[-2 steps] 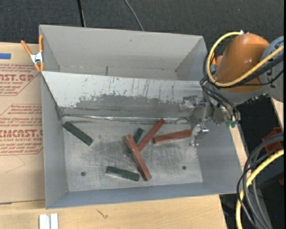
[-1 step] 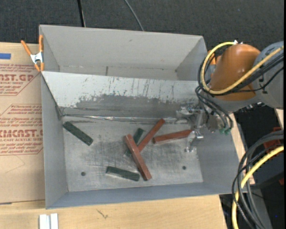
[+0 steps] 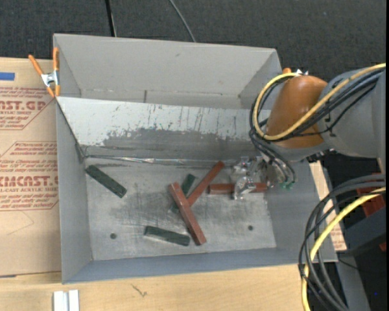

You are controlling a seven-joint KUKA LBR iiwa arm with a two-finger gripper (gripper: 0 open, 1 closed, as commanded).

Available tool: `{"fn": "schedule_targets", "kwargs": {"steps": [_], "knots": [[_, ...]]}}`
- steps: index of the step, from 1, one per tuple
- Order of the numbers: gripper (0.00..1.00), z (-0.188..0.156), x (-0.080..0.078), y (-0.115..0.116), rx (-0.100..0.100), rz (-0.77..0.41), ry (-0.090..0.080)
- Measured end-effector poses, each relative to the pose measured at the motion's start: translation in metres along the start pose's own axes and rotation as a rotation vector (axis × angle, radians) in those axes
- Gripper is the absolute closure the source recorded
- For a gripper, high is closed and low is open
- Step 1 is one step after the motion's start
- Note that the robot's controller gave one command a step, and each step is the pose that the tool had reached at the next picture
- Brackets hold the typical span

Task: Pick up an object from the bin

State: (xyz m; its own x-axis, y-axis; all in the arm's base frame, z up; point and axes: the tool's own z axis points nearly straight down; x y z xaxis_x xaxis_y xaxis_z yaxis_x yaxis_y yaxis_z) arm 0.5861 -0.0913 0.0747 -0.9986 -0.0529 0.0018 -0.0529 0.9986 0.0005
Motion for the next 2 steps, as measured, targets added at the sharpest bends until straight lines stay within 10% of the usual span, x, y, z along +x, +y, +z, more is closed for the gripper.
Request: {"fn": "schedule_targets", "kwargs": {"steps": [1,2], "knots": [[1.00,0.000,0.000,0.000,0.000,0.000,-0.001],[1.00,-0.131,-0.003,0.001,0.001,-0.040,-0.005]]}}
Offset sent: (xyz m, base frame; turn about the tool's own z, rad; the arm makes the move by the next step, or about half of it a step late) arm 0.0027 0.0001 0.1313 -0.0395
